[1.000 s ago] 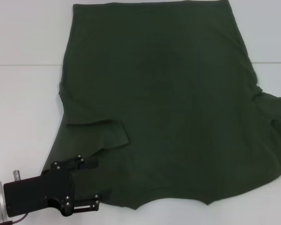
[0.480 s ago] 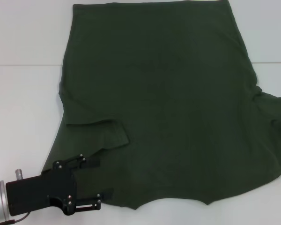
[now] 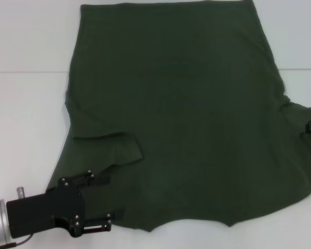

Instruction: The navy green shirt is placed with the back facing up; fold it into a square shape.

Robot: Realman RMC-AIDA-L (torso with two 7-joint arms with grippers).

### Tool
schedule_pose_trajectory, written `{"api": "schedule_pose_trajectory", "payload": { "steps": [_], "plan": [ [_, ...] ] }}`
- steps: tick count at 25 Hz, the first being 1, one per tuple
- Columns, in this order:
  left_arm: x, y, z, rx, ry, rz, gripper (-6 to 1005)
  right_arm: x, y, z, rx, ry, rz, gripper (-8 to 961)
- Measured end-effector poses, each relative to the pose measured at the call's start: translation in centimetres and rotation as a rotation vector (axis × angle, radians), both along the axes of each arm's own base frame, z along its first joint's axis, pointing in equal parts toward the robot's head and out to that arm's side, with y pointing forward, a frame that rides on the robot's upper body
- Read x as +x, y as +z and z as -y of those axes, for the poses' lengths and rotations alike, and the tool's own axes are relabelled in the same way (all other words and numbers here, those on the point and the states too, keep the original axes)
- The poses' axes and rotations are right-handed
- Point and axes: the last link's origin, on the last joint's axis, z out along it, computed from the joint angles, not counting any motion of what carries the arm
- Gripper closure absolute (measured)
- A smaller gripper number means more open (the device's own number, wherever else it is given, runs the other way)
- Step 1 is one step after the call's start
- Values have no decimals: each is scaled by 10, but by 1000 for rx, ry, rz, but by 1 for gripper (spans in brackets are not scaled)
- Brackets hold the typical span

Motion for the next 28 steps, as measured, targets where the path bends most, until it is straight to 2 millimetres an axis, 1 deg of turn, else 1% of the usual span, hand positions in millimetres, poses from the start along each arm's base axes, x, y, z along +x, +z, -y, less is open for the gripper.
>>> {"api": "schedule_pose_trajectory", "payload": {
  "steps": [9,27,28],
  "plan": [
    [1,0,-1,0,-4,-1,131,5,-3,1,-6,-13,-1,275],
    [0,0,-4,8,0,-12,132,5,-7,0,-13,-7,1,313],
    [0,0,-4,9,1,-12,132,4,-6,-1,-12,-6,1,394]
  ]
}}
